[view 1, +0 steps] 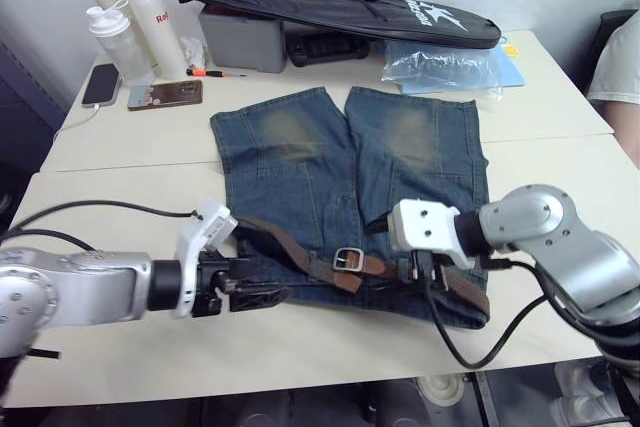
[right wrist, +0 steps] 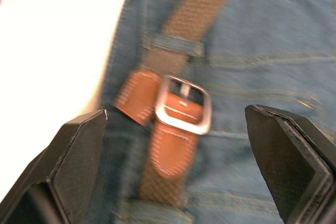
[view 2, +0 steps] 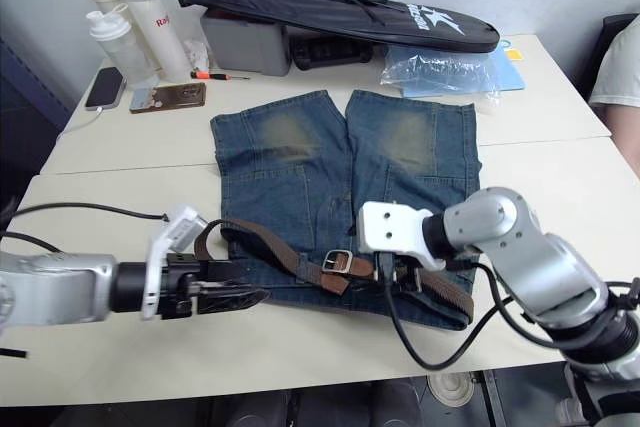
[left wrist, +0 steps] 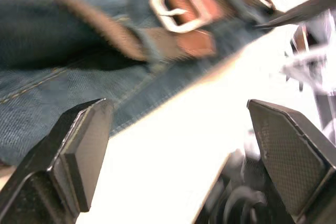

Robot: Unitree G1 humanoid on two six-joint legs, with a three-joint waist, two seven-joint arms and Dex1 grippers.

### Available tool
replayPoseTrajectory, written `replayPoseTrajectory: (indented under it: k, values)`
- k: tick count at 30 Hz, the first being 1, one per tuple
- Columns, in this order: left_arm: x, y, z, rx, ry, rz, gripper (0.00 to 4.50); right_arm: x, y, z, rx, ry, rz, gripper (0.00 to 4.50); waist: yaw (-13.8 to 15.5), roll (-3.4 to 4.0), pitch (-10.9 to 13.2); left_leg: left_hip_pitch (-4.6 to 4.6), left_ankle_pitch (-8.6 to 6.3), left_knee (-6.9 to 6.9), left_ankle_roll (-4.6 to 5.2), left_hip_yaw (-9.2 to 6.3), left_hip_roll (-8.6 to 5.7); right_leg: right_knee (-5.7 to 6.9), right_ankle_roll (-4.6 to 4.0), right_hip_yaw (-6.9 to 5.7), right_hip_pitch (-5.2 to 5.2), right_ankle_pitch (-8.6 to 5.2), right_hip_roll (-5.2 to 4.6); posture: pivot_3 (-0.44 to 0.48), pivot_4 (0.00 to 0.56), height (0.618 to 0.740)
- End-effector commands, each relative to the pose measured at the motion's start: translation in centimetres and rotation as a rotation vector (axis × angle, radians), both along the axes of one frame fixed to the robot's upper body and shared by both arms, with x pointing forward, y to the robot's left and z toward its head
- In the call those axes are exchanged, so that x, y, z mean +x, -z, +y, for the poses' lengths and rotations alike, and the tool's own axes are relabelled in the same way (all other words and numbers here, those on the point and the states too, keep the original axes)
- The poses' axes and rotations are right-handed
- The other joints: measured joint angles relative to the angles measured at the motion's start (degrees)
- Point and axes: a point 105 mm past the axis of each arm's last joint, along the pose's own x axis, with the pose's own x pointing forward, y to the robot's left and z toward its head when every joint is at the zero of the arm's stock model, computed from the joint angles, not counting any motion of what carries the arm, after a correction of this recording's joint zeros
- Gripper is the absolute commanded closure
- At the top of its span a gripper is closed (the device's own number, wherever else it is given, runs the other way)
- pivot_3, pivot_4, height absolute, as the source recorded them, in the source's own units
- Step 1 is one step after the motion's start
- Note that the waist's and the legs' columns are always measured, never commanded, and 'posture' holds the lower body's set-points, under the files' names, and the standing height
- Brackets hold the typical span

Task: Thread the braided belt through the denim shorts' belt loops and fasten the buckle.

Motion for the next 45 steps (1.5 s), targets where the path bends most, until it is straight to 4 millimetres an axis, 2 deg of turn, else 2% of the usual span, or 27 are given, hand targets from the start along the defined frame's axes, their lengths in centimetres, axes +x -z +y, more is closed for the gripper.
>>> replayPoseTrajectory:
  k: [1, 5, 8, 12, 23, 29, 33, 34, 36, 38, 39, 43, 45]
  values:
    - [-0.6, -1.4, 0.6, 0.072, 0.123, -0.062, 0.02, -0.5, 0.6, 0.8, -0.012, -0.052, -0.132, 0.0, -0.04, 0.01, 0.01, 0.0, -0.01, 0.0, 0.0, 0.0, 0.0, -0.01, -0.01, 0.0, 0.0, -0.01, 0.0, 0.0, 0.15, 0.74]
    - [-1.2, -2.9, 1.2, 0.084, 0.236, -0.037, 0.02, -1.2, 1.7, 1.7, 0.045, -0.096, -0.197, 0.0, -0.11, -0.05, 0.04, 0.02, -0.02, -0.04, 0.01, 0.11, 0.01, 0.0, -0.07, 0.0, -0.07, -0.11, 0.0, 0.0, 0.15, 0.74]
    - [-0.8, -3.5, 1.6, 0.087, 0.254, -0.039, 0.0, -1.3, 2.3, 1.7, 0.04, -0.119, -0.247, 0.8, -0.13, -0.04, 0.05, 0.02, -0.03, -0.04, 0.03, 0.14, 0.02, -0.01, -0.07, 0.0, -0.09, -0.11, -0.01, 0.0, 0.15, 0.74]
    - [-0.3, -3.3, 2.0, 0.12, 0.266, -0.051, 0.0, -1.4, 3.0, 2.0, 0.038, -0.148, -0.284, 2.64, -0.24, -0.11, 0.09, 0.05, -0.03, -0.04, 0.06, 0.16, 0.05, 0.02, -0.07, 0.0, -0.08, -0.11, 0.0, 0.0, 0.15, 0.74]
    - [0.2, -3.2, 2.7, 0.17, 0.282, -0.045, 0.0, -1.5, 4.4, 3.0, 0.047, -0.182, -0.319, 2.64, -0.21, -0.16, 0.12, 0.05, -0.06, -0.02, 0.11, 0.15, 0.08, 0.13, 0.06, 0.0, -0.1, -0.05, 0.03, 0.0, 0.15, 0.74]
    - [0.5, -3.4, 2.7, 0.176, 0.287, -0.062, 0.0, -0.3, 4.6, 2.4, 0.02, -0.14, -0.346, 2.64, -0.21, -0.17, 0.11, 0.05, -0.06, 0.04, 0.15, 0.15, 0.08, 0.2, 0.06, 0.01, -0.09, -0.05, 0.03, 0.0, 0.15, 0.74]
    - [0.8, -3.4, 2.8, 0.189, 0.287, -0.074, 0.0, -0.3, 4.9, 2.2, 0.012, -0.128, -0.332, 2.64, -0.21, -0.17, 0.11, 0.06, -0.06, 0.03, 0.18, 0.14, 0.08, 0.24, 0.08, 0.01, -0.09, -0.04, 0.04, 0.0, 0.15, 0.74]
    - [0.9, -3.4, 2.7, 0.189, 0.288, -0.075, 0.0, -0.3, 5.0, 2.1, 0.011, -0.126, -0.329, 3.06, -0.22, -0.17, 0.11, 0.06, -0.06, 0.04, 0.18, 0.14, 0.08, 0.24, 0.08, 0.01, -0.09, -0.04, 0.04, 0.0, 0.15, 0.74]
    - [1.0, -3.5, 2.7, 0.189, 0.289, -0.078, 0.0, -0.4, 5.0, 2.1, 0.011, -0.122, -0.323, 3.36, -0.21, -0.17, 0.11, 0.06, -0.06, 0.04, 0.18, 0.14, 0.08, 0.28, 0.12, 0.01, -0.09, -0.02, 0.04, 0.0, 0.15, 0.74]
    - [1.1, -3.5, 2.7, 0.187, 0.291, -0.082, 0.0, -0.3, 4.8, 2.0, 0.011, -0.119, -0.323, 4.21, -0.22, -0.18, 0.11, 0.06, -0.06, 0.05, 0.18, 0.14, 0.08, 0.35, 0.19, 0.01, -0.09, 0.02, 0.04, 0.0, 0.15, 0.74]
    - [1.3, -3.5, 2.7, 0.187, 0.292, -0.085, 0.0, -0.3, 4.6, 1.9, 0.013, -0.118, -0.325, 4.45, -0.21, -0.18, 0.11, 0.06, -0.05, 0.07, 0.18, 0.14, 0.08, 0.37, 0.21, 0.01, -0.09, 0.04, 0.04, 0.0, 0.15, 0.74]
    - [1.6, -3.4, 2.7, 0.187, 0.292, -0.092, 0.0, -0.4, 3.8, 1.8, 0.02, -0.117, -0.331, 4.45, -0.2, -0.19, 0.09, 0.08, -0.05, 0.08, 0.2, 0.14, 0.08, 0.36, 0.2, 0.02, -0.08, 0.03, 0.04, 0.0, 0.15, 0.74]
    - [2.0, -3.4, 2.6, 0.176, 0.285, -0.111, 0.0, -0.7, 2.6, 1.9, 0.052, -0.122, -0.309, 4.45, -0.17, -0.19, 0.09, 0.08, -0.05, 0.08, 0.21, 0.14, 0.08, 0.42, 0.22, 0.02, -0.08, 0.04, 0.04, 0.0, 0.15, 0.74]
